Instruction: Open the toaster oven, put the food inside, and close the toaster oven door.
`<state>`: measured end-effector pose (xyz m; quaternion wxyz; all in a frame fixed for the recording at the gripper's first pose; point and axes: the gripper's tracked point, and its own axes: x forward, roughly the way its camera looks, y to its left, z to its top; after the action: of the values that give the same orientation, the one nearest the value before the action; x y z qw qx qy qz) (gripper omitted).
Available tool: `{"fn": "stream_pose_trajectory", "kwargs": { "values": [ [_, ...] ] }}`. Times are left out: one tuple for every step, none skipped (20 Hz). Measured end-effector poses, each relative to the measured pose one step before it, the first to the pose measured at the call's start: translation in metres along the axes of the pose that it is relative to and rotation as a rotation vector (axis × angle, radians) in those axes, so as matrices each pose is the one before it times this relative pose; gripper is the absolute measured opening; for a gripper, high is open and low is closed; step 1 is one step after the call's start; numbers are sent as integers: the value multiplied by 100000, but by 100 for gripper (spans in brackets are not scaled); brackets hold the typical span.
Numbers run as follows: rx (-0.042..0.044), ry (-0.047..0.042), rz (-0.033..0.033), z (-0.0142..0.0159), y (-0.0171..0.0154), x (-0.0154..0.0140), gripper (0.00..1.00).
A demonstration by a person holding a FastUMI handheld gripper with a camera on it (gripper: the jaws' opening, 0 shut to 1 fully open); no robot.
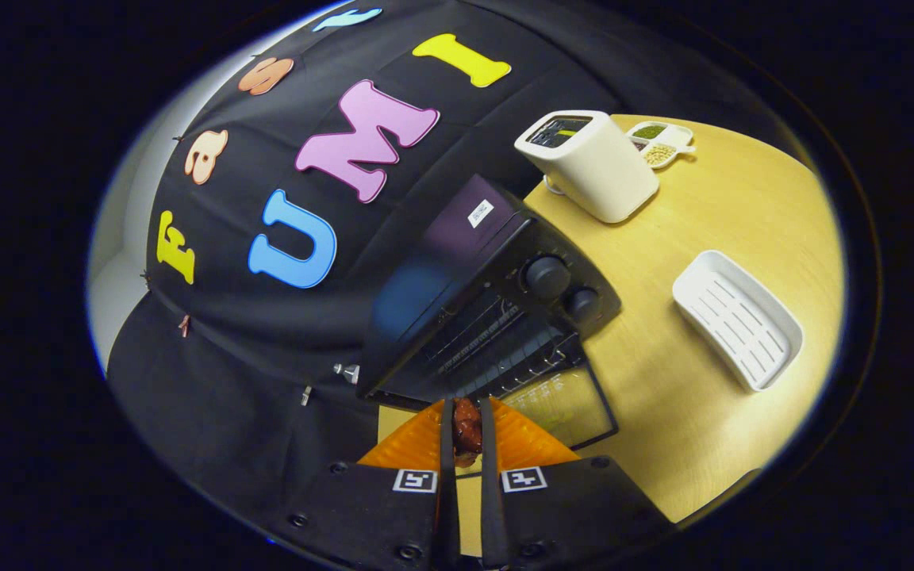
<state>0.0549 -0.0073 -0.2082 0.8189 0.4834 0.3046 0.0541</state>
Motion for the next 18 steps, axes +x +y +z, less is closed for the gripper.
{"fn": "stream_pose_trajectory", "kwargs": {
  "values": [
    [-49, -597, 1307, -164, 231, 1178, 15],
    [329, -1324, 1300, -8, 284, 1050, 15],
    [862, -1630, 923, 130, 162, 1098, 15],
    [1319, -1617, 550, 210, 98, 988, 15],
    [1727, -1793, 597, 175, -9, 961, 15],
    [1899, -1871, 690, 185, 36, 807, 15],
    [1989, -2007, 466, 291, -140, 992, 15],
    [2127, -1930, 240, 214, -291, 830, 15],
    [1989, -2012, 180, 98, -348, 801, 15],
    [2268, -2229, -485, 188, -335, 809, 15],
    [2933, -2478, -791, 35, -524, 685, 15],
    [3172, -2439, -470, -131, -442, 717, 14],
    [2426, -1222, -597, -316, -403, 657, 15],
    [1582, -380, -433, -433, -272, 425, 15],
    [1177, 401, -364, -444, -197, 673, 15],
    [1388, 1237, -616, -613, -201, 615, 15],
    [-74, 1597, -567, -578, -229, 439, 15],
    [-2382, 1199, -884, -432, -357, 234, 15]
  ]
}}
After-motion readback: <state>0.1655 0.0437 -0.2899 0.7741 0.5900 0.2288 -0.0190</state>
